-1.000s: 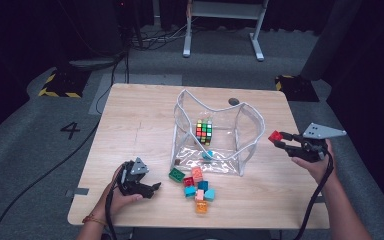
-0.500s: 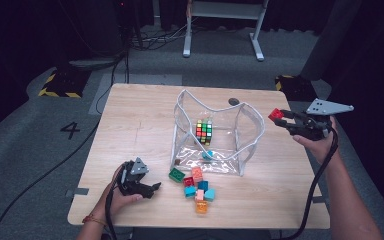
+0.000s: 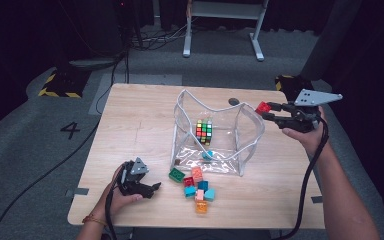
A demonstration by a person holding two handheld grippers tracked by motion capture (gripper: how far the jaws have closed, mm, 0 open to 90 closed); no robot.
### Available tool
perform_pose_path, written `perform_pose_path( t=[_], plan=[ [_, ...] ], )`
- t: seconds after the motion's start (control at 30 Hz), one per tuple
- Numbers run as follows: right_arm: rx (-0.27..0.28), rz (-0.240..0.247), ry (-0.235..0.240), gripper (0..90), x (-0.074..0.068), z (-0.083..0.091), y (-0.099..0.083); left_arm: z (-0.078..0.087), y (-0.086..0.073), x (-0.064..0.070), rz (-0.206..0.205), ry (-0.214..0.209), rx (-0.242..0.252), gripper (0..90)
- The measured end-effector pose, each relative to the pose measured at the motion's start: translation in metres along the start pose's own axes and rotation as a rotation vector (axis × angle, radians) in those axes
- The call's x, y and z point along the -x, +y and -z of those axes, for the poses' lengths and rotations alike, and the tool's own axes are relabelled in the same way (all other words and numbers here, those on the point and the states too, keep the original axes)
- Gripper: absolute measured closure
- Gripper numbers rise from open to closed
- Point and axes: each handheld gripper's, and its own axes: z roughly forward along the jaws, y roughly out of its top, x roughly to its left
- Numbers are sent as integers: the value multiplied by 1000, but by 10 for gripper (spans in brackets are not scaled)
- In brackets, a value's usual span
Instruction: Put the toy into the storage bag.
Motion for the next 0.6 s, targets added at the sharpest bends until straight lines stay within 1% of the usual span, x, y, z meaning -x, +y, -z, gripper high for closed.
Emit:
perform_pose_path(
  t=[0.2, 0.23, 0.27, 0.53, 0.6],
  plan=[
    [-30, 54, 64, 593, -13, -17, 11, 0, 0, 0, 0, 0, 0, 130],
    [-40, 69, 75, 593, -16, -22, 12, 0, 0, 0, 0, 0, 0, 130],
    [-49, 98, 83, 593, -17, -27, 13, 0, 0, 0, 0, 0, 0, 129],
    [-124, 149, 147, 593, -28, -53, 19, 0, 0, 0, 0, 0, 0, 130],
    [-147, 159, 156, 593, -30, -58, 21, 0, 0, 0, 0, 0, 0, 130]
  ],
)
